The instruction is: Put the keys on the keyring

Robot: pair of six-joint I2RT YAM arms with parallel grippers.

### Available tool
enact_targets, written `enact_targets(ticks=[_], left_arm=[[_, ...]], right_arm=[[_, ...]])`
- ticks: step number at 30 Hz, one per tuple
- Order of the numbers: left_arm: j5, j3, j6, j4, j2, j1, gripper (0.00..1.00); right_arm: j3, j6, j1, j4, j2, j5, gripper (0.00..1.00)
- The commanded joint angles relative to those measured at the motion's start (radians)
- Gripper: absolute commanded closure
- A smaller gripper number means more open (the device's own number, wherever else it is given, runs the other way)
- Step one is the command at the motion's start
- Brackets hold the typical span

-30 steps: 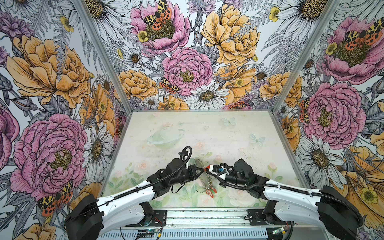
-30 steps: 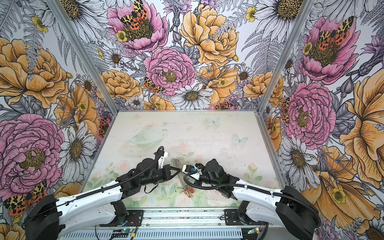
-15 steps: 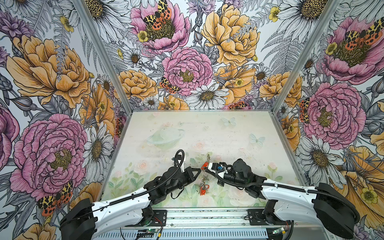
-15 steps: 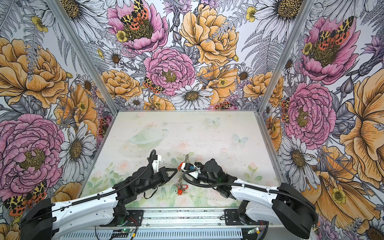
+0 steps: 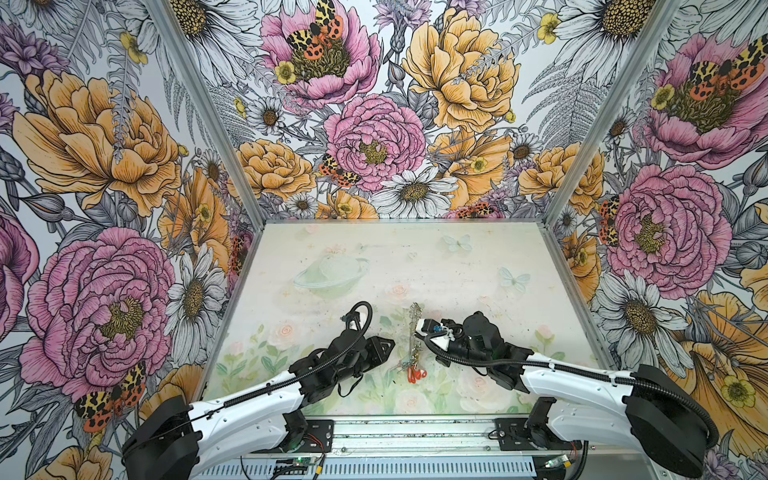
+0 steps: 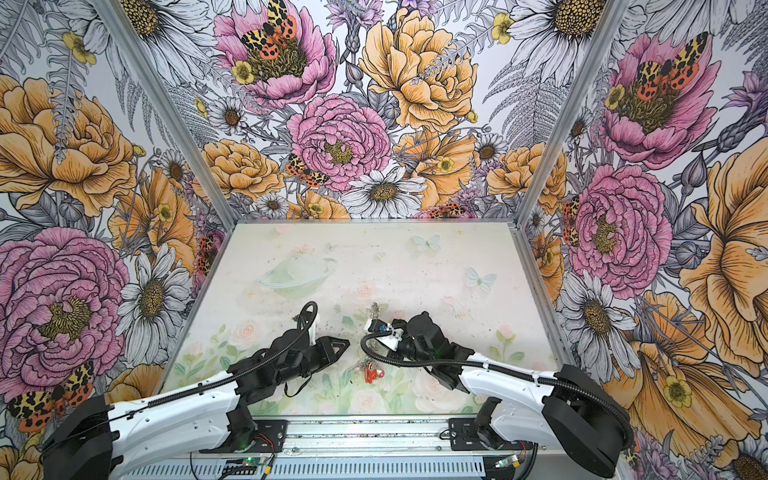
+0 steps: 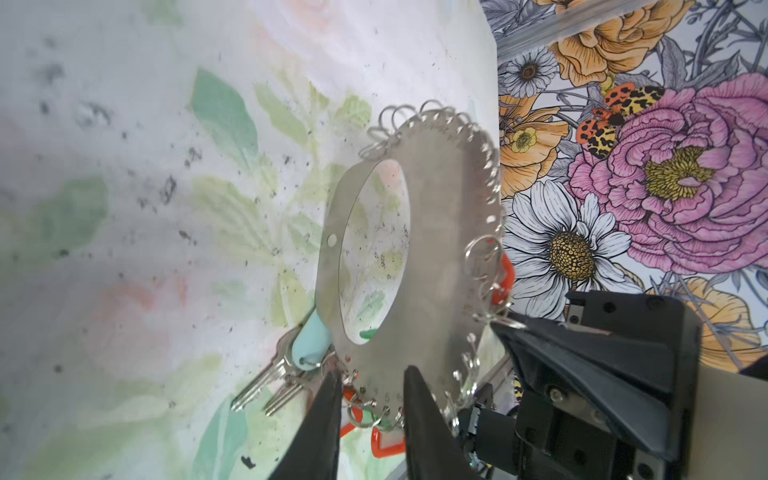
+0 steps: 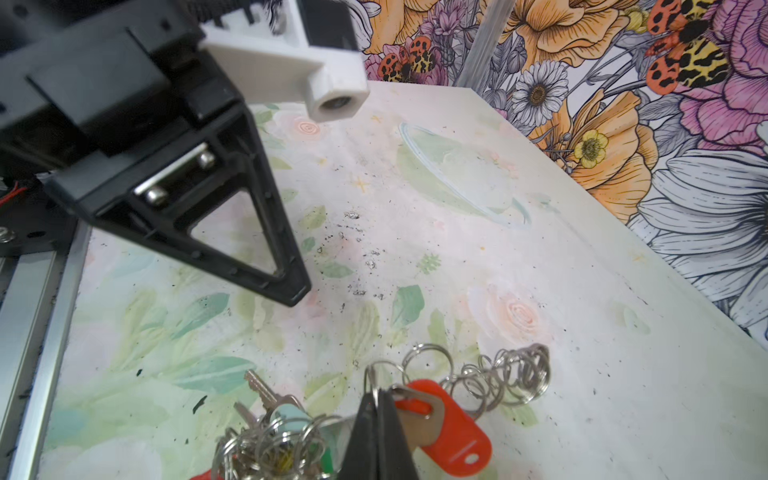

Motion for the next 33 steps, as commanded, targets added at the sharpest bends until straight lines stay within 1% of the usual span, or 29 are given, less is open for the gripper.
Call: enact_targets(ticks=[1, 4, 9, 11, 15, 16, 17, 20, 24, 28, 33], left_arm=[[0.130, 0.069, 0.197, -0.080, -0.019, 0.064, 0.70], [0.182, 0.061, 0.225, -0.035, -0.018, 0.077, 0.69], [0.209, 0.012, 0.180, 0.113, -0.018, 0.067, 0.70], [0.216, 0.004, 0.181, 0.146, -0.010, 0.051, 0.71], [0.206, 0.013, 0.264, 0.161, 0.005, -0.003, 0.73], [0.206, 0.010, 0.280, 0.167, 0.008, -0.005, 0.76], [0.210, 0.005, 0.298, 0.181, 0.011, -0.006, 0.78], [0.196, -0.030, 0.348, 0.242, 0.006, -0.008, 0.81], [0.163, -0.122, 0.396, 0.415, 0.001, -0.009, 0.85], [0.154, -0.194, 0.484, 0.585, -0.002, -0.014, 0.86], [0.172, -0.212, 0.609, 0.694, -0.003, -0.036, 0.86]], right_arm=[[0.034, -0.019, 0.001, -0.031, -0.033, -0.077, 1.00], [0.019, 0.011, -0.004, 0.013, -0.037, -0.107, 1.00], [-0.008, 0.045, -0.009, 0.098, -0.023, -0.100, 1.00], [-0.021, 0.058, -0.015, 0.132, -0.030, -0.103, 1.00], [-0.043, 0.112, -0.053, 0.203, -0.041, -0.189, 1.00], [-0.044, 0.121, -0.054, 0.211, -0.041, -0.220, 1.00], [-0.047, 0.126, -0.081, 0.215, -0.044, -0.242, 1.00], [-0.065, 0.163, -0.099, 0.260, -0.055, -0.270, 1.00], [-0.080, 0.212, -0.109, 0.326, -0.064, -0.288, 1.00], [-0.098, 0.258, -0.109, 0.417, -0.060, -0.309, 1.00], [-0.110, 0.288, -0.108, 0.494, -0.030, -0.330, 1.00]])
